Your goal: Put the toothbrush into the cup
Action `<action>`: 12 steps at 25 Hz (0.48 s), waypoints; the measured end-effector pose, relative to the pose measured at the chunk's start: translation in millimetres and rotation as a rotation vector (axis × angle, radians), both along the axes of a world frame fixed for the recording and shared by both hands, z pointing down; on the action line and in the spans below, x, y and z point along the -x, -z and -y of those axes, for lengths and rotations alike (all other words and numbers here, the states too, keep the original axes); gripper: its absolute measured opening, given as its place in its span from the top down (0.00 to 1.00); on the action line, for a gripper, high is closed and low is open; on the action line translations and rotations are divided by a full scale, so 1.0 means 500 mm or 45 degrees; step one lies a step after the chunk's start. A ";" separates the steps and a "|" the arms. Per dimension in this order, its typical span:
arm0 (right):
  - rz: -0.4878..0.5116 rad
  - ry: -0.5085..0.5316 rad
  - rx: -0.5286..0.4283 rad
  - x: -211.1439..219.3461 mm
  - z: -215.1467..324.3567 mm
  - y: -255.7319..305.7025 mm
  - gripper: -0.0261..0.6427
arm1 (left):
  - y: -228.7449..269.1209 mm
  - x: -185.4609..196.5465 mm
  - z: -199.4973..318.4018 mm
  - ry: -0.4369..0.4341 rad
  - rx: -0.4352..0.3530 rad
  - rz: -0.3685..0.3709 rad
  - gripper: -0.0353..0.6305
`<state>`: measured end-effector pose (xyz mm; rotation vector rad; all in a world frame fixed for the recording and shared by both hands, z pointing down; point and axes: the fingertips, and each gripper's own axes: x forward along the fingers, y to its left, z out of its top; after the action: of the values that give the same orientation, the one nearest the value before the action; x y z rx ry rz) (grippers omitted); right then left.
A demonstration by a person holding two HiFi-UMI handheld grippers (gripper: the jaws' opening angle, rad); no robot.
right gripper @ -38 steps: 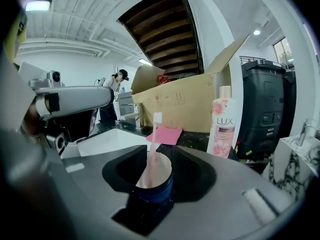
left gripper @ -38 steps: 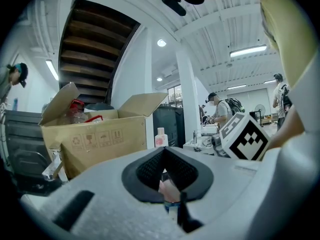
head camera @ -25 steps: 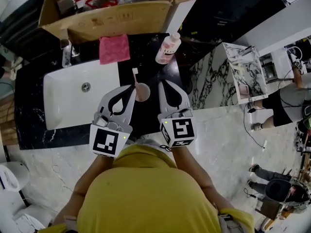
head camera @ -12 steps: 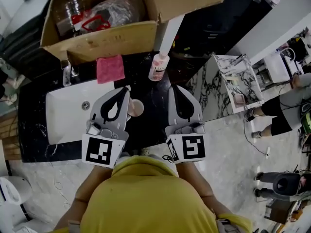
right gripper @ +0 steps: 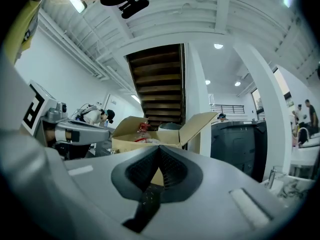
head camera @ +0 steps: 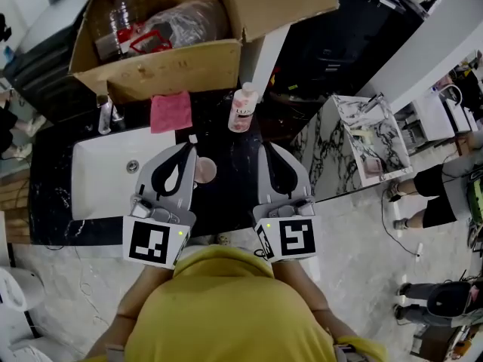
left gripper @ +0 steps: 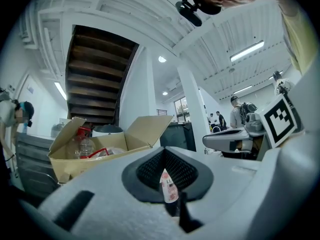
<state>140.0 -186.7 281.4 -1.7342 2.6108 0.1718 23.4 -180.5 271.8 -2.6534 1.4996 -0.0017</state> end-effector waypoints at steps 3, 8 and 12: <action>0.018 0.013 -0.005 -0.009 -0.004 -0.001 0.94 | -0.001 -0.010 -0.009 0.007 -0.010 0.006 0.94; 0.025 0.032 0.000 -0.015 -0.014 -0.002 0.94 | 0.003 -0.016 -0.024 0.024 -0.020 0.013 0.94; 0.040 0.033 0.003 -0.020 -0.018 -0.012 0.94 | -0.005 -0.023 -0.029 0.015 -0.025 0.029 0.94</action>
<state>149.9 -177.5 287.3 -1.6883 2.6110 0.1405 35.1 -166.2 274.4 -2.6206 1.5003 -0.0176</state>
